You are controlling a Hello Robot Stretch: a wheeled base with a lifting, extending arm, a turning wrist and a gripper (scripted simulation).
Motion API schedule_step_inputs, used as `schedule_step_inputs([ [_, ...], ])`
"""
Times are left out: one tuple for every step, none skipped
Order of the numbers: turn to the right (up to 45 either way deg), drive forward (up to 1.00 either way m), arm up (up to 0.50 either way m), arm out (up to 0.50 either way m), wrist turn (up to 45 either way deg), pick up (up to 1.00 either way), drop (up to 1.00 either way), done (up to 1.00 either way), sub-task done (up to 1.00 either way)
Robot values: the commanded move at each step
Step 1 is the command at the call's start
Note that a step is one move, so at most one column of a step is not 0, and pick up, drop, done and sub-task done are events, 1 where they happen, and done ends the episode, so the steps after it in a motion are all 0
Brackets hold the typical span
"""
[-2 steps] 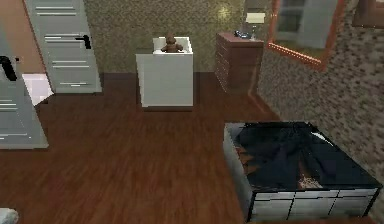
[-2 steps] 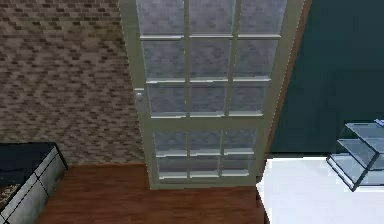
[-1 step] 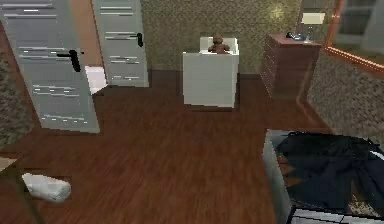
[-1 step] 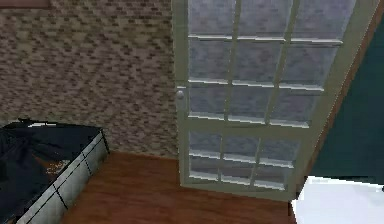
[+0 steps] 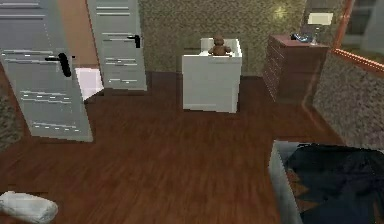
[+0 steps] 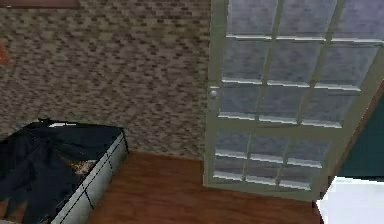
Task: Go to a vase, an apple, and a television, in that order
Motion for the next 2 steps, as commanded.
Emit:
schedule_step_inputs([
  [-42.0,0.0,0.0,0.0,0.0,0.0,0.0,0.0,0.0],
  [0.0,0.0,0.0,0.0,0.0,0.0,0.0,0.0,1.0],
])
